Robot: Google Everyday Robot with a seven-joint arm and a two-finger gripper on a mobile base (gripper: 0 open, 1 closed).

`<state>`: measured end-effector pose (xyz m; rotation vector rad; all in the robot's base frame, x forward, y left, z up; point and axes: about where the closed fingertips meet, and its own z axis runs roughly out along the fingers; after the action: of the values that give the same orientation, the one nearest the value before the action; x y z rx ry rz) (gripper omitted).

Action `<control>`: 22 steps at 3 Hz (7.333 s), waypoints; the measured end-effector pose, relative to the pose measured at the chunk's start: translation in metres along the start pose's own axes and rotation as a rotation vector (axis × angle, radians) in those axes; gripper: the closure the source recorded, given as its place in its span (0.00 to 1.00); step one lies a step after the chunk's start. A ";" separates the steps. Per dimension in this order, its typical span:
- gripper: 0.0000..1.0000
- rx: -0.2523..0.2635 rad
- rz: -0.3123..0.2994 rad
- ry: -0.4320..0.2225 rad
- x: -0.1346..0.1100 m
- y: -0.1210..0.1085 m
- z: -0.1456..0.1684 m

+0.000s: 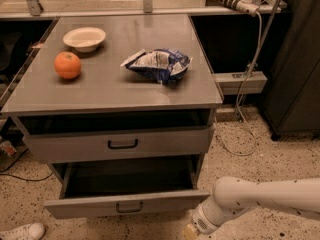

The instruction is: Close middle drawer

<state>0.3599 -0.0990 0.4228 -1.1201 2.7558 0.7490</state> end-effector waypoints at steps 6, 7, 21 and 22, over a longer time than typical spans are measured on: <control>1.00 0.082 -0.014 -0.107 -0.087 -0.042 0.005; 0.81 0.082 -0.014 -0.107 -0.087 -0.042 0.005; 0.81 0.170 -0.027 -0.187 -0.172 -0.082 -0.006; 0.58 0.170 -0.027 -0.187 -0.172 -0.082 -0.006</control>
Offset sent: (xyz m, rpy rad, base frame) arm 0.0131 0.0038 -0.0027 0.0012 -0.0291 -0.0468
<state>0.5412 -0.0428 0.4362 -0.9975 2.5867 0.5721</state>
